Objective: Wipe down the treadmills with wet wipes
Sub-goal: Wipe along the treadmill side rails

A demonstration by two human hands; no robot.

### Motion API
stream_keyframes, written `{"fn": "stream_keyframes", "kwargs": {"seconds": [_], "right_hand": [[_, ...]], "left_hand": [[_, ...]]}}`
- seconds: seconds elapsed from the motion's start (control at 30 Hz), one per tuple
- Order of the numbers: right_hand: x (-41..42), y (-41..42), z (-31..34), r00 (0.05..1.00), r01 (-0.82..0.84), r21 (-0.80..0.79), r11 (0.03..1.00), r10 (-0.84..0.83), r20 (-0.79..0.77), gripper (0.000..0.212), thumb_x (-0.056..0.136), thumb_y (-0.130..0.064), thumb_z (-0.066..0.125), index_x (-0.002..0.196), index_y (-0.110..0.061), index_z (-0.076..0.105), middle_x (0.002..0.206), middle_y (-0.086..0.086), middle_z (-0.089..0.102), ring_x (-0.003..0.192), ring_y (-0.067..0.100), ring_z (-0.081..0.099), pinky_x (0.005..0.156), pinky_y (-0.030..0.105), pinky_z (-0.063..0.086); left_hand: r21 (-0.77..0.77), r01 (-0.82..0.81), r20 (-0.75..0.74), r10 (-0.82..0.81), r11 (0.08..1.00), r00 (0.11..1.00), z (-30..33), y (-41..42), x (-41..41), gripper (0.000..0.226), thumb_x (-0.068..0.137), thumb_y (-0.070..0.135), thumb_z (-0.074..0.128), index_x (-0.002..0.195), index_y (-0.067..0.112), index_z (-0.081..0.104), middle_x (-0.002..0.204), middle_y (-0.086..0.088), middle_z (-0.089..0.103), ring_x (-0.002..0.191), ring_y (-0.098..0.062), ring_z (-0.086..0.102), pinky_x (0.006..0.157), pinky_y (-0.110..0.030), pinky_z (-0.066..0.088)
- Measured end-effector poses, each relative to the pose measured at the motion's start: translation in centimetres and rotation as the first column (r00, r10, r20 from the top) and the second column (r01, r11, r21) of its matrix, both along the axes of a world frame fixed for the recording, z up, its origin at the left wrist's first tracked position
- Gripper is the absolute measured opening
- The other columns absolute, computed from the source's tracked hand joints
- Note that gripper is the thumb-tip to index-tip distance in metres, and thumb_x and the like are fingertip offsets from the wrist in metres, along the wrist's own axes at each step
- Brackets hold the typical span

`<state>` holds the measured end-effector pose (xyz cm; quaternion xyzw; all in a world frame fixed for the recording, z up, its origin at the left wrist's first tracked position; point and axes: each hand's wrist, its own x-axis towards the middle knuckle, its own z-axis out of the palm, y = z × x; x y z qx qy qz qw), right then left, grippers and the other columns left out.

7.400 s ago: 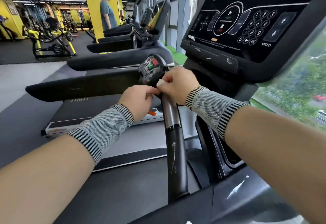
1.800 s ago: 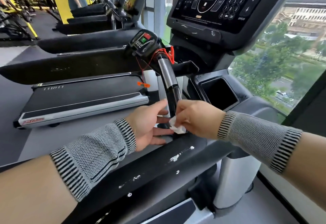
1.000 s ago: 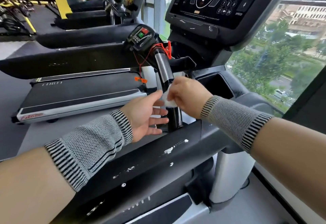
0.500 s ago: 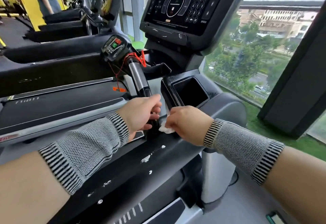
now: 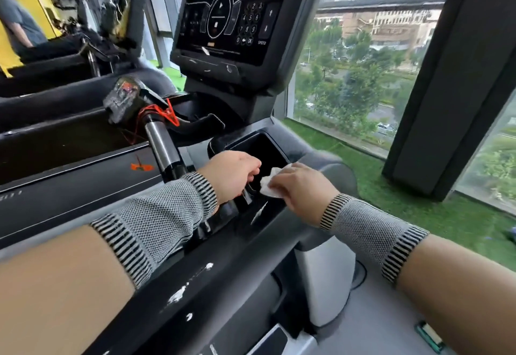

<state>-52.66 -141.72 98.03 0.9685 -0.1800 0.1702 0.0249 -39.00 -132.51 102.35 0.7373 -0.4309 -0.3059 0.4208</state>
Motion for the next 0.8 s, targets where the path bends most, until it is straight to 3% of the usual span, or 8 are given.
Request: {"fn": "stream_keyframes", "kwargs": {"seconds": [0.1,0.2,0.33,0.47,0.53,0.57,0.67,0.8], "right_hand": [[-0.8,-2.9,-0.1,0.986,0.166,0.033,0.986,-0.166,0.001,0.028,0.086,-0.004,0.049,0.105,-0.009,0.069,0.109,0.011,0.066,0.103,0.030,0.058,0.096,0.034,0.039],[-1.7,-4.0,-0.2,0.973,0.212,0.107,0.971,-0.220,0.066,0.033,0.089,-0.007,0.047,0.118,-0.011,0.063,0.122,0.009,0.060,0.115,0.026,0.051,0.097,0.025,0.030],[-2.3,-3.5,-1.2,0.990,-0.013,0.181,0.983,-0.013,0.140,0.028,0.087,-0.004,0.053,0.111,-0.010,0.067,0.113,0.009,0.061,0.104,0.030,0.056,0.090,0.030,0.038],[-2.9,-6.1,-0.7,0.918,0.139,0.364,0.921,-0.258,0.302,0.017,0.088,-0.007,0.055,0.099,-0.009,0.067,0.096,0.006,0.064,0.088,0.026,0.060,0.076,0.028,0.042],[-3.2,-6.8,0.3,0.813,0.070,0.664,0.745,-0.428,0.395,0.011,0.090,-0.007,0.056,0.093,-0.011,0.065,0.079,-0.002,0.064,0.072,0.016,0.057,0.064,0.021,0.043],[-3.4,-7.0,0.8,0.758,-0.089,0.807,0.584,-0.486,0.435,0.011,0.091,-0.005,0.055,0.088,-0.012,0.063,0.070,-0.004,0.060,0.062,0.013,0.053,0.055,0.018,0.043],[-4.2,-7.5,1.8,0.665,-0.486,0.867,0.113,-0.596,0.450,0.019,0.093,0.001,0.050,0.079,-0.010,0.057,0.058,0.000,0.059,0.048,0.011,0.053,0.047,0.021,0.046],[-4.9,-7.9,2.4,0.685,-0.522,0.853,0.019,-0.586,0.433,0.018,0.092,-0.002,0.053,0.076,-0.010,0.055,0.064,0.005,0.060,0.056,0.016,0.058,0.055,0.029,0.051]], "left_hand": [[0.029,0.044,0.080,-0.046,0.999,0.996,-0.1,-1.9,-0.3,0.019,0.097,0.020,0.046,0.095,0.019,0.065,0.114,-0.011,0.067,0.106,-0.026,0.063,0.082,-0.036,0.049],[0.038,0.056,0.085,-0.059,0.998,0.995,-0.3,-3.6,-0.9,0.019,0.097,0.017,0.046,0.090,0.024,0.062,0.114,-0.011,0.067,0.112,-0.029,0.061,0.077,-0.034,0.049],[0.049,0.078,0.075,-0.082,0.996,0.994,-0.6,-5.5,-1.5,0.018,0.099,0.016,0.043,0.096,0.020,0.060,0.108,-0.004,0.065,0.098,-0.014,0.061,0.069,-0.020,0.043],[0.045,0.072,0.177,-0.079,0.996,0.981,-1.2,-6.8,-1.4,0.021,0.096,0.013,0.048,0.111,0.018,0.062,0.113,0.000,0.066,0.102,-0.014,0.062,0.082,-0.029,0.050],[-0.008,0.079,0.217,-0.075,0.997,0.973,-0.9,-7.4,-1.4,0.025,0.092,0.010,0.056,0.113,0.022,0.061,0.115,0.005,0.064,0.104,-0.011,0.060,0.088,-0.030,0.050],[-0.028,0.089,0.212,-0.081,0.996,0.974,-0.7,-7.7,-1.6,0.031,0.089,0.010,0.059,0.116,0.026,0.059,0.116,0.008,0.063,0.106,-0.010,0.059,0.089,-0.030,0.050],[-0.051,0.155,0.121,-0.148,0.987,0.981,-0.3,-8.4,-2.5,0.043,0.086,0.017,0.067,0.126,0.026,0.054,0.119,0.007,0.060,0.108,-0.009,0.058,0.092,-0.031,0.047],[-0.160,0.109,0.026,-0.106,0.981,0.994,-0.1,-9.4,-4.0,0.025,0.087,0.030,0.067,0.109,0.022,0.061,0.106,0.001,0.067,0.099,-0.015,0.063,0.076,-0.028,0.049]]}}
